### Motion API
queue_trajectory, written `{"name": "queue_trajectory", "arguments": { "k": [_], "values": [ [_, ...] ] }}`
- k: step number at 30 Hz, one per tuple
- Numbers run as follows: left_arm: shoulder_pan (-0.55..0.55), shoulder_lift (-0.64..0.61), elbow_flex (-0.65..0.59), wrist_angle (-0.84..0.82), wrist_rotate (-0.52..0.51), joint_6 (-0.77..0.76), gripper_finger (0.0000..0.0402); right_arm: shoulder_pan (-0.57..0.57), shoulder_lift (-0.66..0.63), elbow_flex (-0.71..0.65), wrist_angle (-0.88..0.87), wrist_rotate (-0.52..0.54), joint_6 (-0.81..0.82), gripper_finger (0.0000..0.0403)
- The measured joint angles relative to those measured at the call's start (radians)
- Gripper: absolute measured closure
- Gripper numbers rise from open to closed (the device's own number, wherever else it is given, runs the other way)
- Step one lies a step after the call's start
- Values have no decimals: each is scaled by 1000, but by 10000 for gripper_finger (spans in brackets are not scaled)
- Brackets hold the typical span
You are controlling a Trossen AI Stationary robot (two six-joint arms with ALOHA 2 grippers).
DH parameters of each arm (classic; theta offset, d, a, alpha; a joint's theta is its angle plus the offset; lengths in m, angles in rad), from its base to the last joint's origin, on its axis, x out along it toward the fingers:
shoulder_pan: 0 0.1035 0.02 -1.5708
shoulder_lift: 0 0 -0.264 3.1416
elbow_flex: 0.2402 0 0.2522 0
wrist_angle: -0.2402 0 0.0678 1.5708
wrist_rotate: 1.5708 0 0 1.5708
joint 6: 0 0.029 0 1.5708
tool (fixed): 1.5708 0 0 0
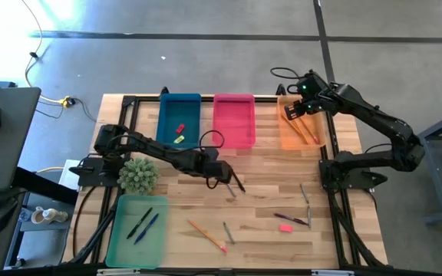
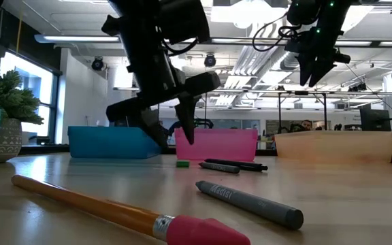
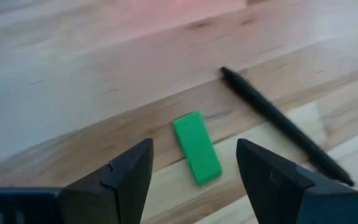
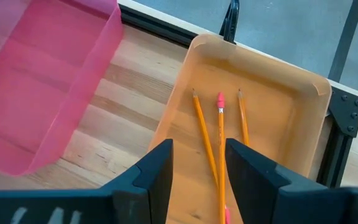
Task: Sort crayons/erasers/pens/pencils in bins
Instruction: Put the green eraser into the transparent blue bin
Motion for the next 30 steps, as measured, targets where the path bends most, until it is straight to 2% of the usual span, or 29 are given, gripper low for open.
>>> {"name": "queue_trajectory", "arguments": {
  "k": [16, 30],
  "values": [
    [-5, 72, 2, 66, -31, -10, 184, 0, 0, -2, 5, 0, -11, 265],
    [-29, 110, 5, 1, -86, 36, 192, 0, 1, -2, 7, 4, -18, 265]
  ]
}}
